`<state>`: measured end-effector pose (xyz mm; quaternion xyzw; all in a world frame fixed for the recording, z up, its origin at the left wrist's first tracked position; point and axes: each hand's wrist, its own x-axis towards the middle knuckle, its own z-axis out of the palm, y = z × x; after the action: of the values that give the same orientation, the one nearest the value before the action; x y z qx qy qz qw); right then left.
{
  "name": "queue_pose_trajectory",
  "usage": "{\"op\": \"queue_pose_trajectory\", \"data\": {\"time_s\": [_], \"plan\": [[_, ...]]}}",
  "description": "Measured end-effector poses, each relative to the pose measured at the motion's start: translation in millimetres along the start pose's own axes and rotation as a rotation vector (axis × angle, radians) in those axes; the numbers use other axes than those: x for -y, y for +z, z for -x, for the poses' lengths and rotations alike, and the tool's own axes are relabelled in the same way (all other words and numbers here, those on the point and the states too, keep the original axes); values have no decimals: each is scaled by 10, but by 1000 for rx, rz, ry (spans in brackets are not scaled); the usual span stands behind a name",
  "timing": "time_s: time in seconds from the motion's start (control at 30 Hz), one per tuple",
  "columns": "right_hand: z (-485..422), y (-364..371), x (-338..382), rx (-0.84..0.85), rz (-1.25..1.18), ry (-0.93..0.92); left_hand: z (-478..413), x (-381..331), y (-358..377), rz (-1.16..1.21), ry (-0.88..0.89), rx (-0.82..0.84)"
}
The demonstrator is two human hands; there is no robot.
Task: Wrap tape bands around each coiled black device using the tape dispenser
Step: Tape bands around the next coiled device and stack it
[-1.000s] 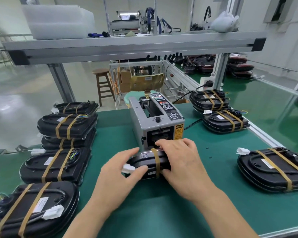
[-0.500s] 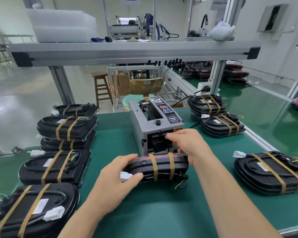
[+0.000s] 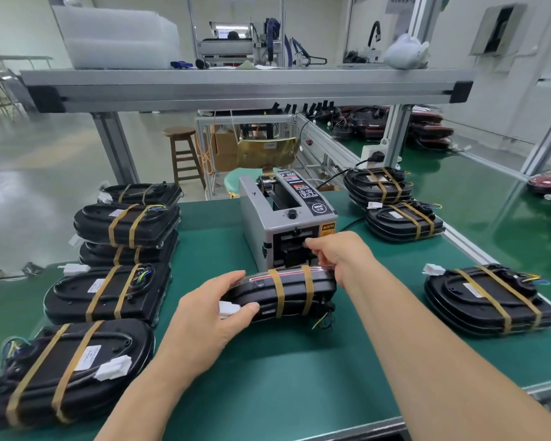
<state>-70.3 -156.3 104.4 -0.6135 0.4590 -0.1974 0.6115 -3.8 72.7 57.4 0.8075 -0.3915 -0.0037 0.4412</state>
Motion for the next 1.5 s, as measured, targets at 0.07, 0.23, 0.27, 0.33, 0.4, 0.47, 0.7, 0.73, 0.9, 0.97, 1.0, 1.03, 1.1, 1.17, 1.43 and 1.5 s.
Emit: {"op": "queue_pose_trajectory", "data": {"time_s": [0.07,0.23,0.27,0.33,0.4,0.47,0.7,0.73,0.9,0.97,1.0,1.03,1.1,1.17,1.43,1.5], "plan": [[-11,31,-20,-20,-45,16,34,5,-34,-2,-6,-6],[8,122,-35,-58,-124,49,109,25,-95,7,-39,-20],[17,130,-37,-66,-125,54,118,24,-99,6,-44,-20],[31,136,-34,-77,-126,62,132,18,-102,4,-49,-21],[37,146,-14,-74,-125,71,140,1,-106,-1,-52,-24],[50,159,17,-66,-114,83,142,-13,-113,-10,-58,-27],[190,55,2,-110,-144,26,145,-73,-100,11,-97,-40],[237,20,-3,-131,-164,-16,146,-93,-75,18,-106,-66],[738,56,-69,-112,-247,-348,113,-241,141,36,-94,-155],[892,124,-149,-88,-163,-434,106,-283,220,47,-83,-185],[924,151,-193,-82,-115,-464,105,-297,251,54,-83,-206],[938,175,-235,-78,-75,-484,103,-304,275,60,-88,-225],[949,212,-294,-76,-22,-508,96,-300,311,65,-98,-259],[968,252,-335,-78,1,-528,89,-287,333,63,-104,-283],[974,330,-424,-107,100,-580,119,-256,406,19,-61,-312],[970,334,-448,-106,116,-573,131,-249,416,18,-40,-329]]}}
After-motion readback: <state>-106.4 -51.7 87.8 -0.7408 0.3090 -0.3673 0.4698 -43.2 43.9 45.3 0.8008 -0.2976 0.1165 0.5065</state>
